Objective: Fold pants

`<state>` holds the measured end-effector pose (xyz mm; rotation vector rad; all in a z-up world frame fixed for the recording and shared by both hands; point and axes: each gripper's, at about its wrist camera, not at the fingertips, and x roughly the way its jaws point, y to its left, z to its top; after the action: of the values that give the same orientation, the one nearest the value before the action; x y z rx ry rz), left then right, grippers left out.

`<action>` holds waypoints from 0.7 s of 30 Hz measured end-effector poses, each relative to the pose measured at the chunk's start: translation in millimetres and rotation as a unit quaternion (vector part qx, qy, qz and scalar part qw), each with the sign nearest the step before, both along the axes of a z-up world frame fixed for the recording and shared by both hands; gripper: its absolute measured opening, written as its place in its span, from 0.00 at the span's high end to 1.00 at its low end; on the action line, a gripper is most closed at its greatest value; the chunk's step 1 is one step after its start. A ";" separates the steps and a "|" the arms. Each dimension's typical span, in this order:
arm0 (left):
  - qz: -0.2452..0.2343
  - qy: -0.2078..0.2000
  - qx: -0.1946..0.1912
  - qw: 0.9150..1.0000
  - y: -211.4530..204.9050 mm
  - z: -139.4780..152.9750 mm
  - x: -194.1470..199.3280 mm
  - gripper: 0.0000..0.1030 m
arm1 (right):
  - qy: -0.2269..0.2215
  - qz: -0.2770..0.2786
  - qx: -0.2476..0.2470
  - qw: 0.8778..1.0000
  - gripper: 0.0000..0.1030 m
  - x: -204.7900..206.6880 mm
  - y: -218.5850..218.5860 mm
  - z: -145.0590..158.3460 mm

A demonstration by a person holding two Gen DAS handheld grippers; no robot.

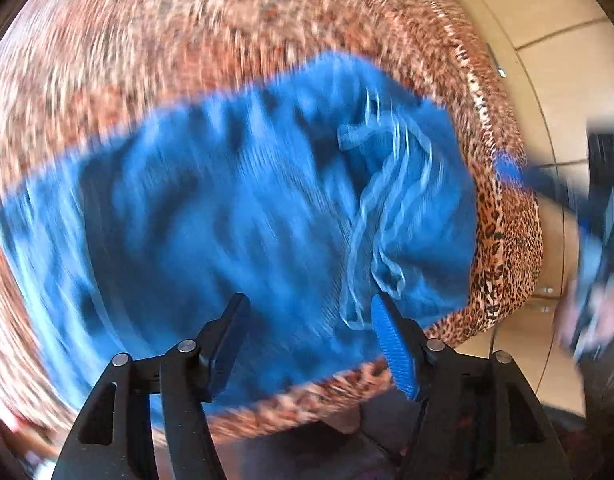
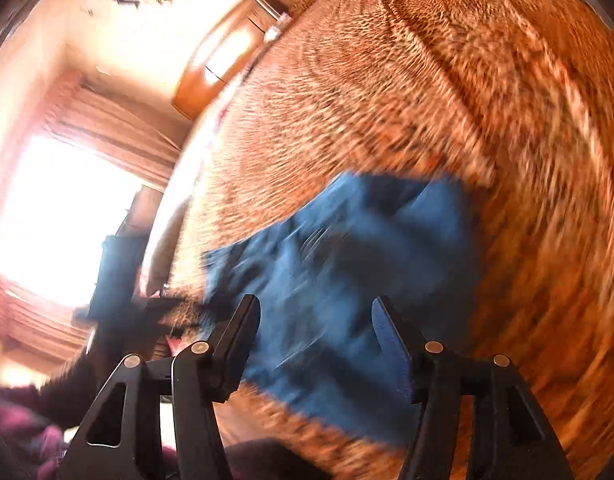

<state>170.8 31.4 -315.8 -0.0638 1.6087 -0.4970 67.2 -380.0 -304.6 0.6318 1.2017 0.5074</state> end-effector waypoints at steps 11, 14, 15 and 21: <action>0.231 -0.015 0.050 0.972 -46.0 -11.5 -49.9 0.40 | 0.006 0.238 -0.082 0.968 0.41 99.3 49.8 -46.7; 0.277 -0.025 0.086 0.957 -54.1 -15.9 -60.9 0.63 | -0.005 0.275 -0.092 0.957 0.44 108.0 72.8 -54.7; 0.291 -0.013 0.087 0.953 -52.8 -17.6 -67.3 0.74 | -0.007 0.296 -0.107 0.949 0.64 104.7 83.1 -58.9; 0.369 0.000 0.164 0.915 -19.3 -9.4 -128.2 0.87 | -0.043 0.383 -0.079 0.919 0.95 96.6 149.2 -23.9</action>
<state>42.6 12.1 -325.2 -0.4001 1.5133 0.3601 163.7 -230.8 -328.5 -0.0327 1.3705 1.0679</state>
